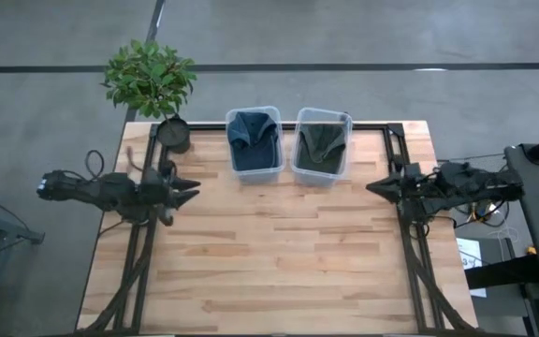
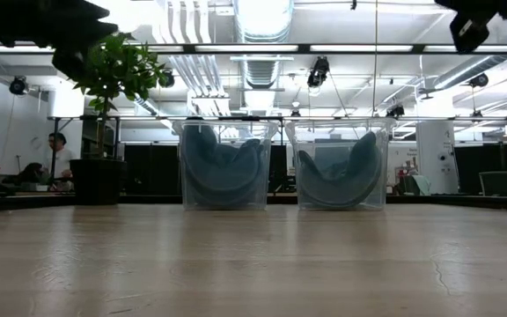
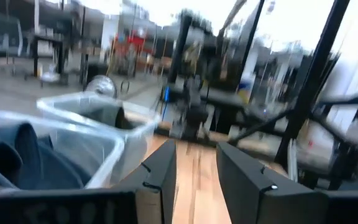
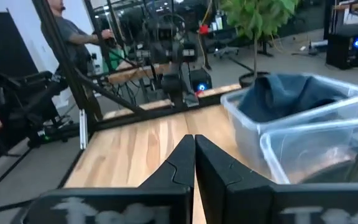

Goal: Pick & Place hat
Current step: Return to Home Position

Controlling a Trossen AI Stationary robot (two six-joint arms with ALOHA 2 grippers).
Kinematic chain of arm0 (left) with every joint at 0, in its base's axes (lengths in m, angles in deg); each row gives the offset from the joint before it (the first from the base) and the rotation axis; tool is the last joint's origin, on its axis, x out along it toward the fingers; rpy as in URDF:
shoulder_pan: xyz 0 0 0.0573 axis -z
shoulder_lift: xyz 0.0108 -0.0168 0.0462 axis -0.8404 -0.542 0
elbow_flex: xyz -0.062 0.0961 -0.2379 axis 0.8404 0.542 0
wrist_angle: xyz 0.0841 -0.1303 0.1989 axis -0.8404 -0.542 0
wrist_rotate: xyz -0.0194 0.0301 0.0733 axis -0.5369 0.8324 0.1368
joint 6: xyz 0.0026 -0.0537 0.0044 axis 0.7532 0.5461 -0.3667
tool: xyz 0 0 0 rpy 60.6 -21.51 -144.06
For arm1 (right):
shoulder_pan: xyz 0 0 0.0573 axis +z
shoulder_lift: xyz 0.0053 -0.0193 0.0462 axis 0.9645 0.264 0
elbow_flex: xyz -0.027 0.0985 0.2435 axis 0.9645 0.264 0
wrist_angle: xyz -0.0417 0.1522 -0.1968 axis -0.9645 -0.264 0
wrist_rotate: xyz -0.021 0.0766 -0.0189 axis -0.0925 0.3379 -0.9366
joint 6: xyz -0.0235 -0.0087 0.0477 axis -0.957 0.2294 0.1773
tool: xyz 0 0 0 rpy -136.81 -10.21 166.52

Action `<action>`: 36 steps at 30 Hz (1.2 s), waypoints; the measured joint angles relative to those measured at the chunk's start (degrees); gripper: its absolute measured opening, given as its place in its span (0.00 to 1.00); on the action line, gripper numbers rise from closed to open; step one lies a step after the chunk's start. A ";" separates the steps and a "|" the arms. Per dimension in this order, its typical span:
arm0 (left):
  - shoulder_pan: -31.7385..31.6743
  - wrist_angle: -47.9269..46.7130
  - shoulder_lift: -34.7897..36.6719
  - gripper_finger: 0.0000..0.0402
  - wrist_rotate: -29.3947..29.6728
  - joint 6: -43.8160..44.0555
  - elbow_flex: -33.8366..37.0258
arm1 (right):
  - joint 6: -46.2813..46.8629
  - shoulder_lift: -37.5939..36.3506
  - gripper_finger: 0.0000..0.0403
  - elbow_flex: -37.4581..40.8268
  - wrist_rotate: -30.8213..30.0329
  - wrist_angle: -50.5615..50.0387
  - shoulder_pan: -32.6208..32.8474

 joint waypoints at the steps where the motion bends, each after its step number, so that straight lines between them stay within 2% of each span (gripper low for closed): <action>1: 0.00 0.03 1.43 0.27 0.00 -0.42 0.61 | -0.03 -0.48 0.02 1.69 0.11 1.13 0.00; 10: 0.00 0.59 11.82 0.27 0.43 -2.23 6.47 | 4.44 -1.90 0.02 12.84 0.18 8.51 -0.02; 14: 0.00 0.13 11.44 0.27 1.16 -1.99 7.76 | 3.26 -3.70 0.02 15.00 0.28 11.69 -0.02; 22: 0.00 -1.18 11.81 0.27 2.49 -3.58 7.50 | -2.21 -12.49 0.02 14.37 0.48 10.90 0.00; 36: 0.02 -1.67 11.83 0.27 2.52 1.65 13.95 | -0.57 -9.86 0.02 22.00 0.48 10.74 0.02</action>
